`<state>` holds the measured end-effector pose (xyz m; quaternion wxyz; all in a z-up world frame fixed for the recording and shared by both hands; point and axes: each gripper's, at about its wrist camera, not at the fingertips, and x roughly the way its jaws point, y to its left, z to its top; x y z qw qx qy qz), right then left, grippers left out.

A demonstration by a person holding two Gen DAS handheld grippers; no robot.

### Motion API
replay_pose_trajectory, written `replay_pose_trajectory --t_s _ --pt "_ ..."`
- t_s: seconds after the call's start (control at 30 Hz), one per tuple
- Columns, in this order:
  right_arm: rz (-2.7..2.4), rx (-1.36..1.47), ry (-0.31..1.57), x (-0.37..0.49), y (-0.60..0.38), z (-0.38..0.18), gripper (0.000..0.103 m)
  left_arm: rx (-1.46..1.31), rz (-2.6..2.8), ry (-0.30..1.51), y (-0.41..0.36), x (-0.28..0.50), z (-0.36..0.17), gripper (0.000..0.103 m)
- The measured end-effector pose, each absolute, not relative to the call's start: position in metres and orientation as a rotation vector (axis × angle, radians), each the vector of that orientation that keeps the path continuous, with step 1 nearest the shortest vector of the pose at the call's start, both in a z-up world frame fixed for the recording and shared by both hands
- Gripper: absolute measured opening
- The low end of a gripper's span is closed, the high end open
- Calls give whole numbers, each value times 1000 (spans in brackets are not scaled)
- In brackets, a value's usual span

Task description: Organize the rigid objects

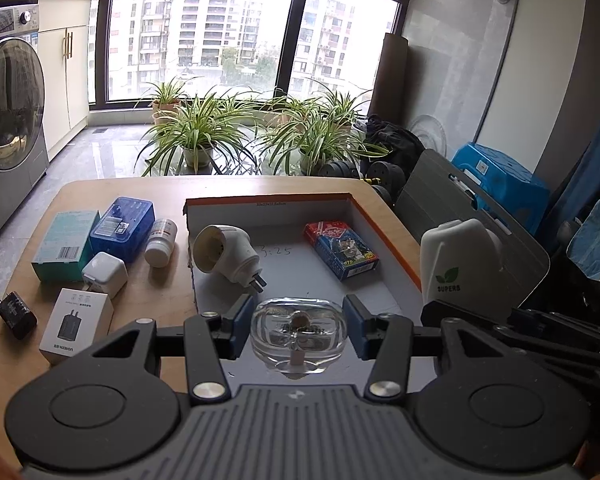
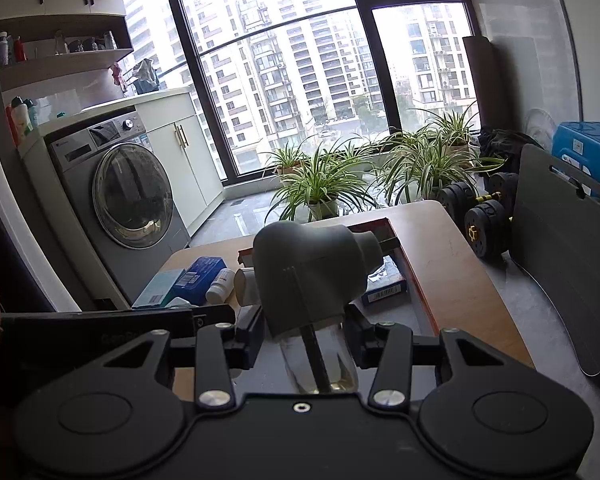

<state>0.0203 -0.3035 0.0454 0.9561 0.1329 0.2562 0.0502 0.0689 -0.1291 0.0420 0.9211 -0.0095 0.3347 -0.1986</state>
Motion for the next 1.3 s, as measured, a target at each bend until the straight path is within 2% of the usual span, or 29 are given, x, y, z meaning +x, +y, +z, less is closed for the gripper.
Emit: replay_pose_trajectory --t_s 1.3 --pt "106 268 564 30 -303 31 52 -35 -392 727 -127 75 29 50"
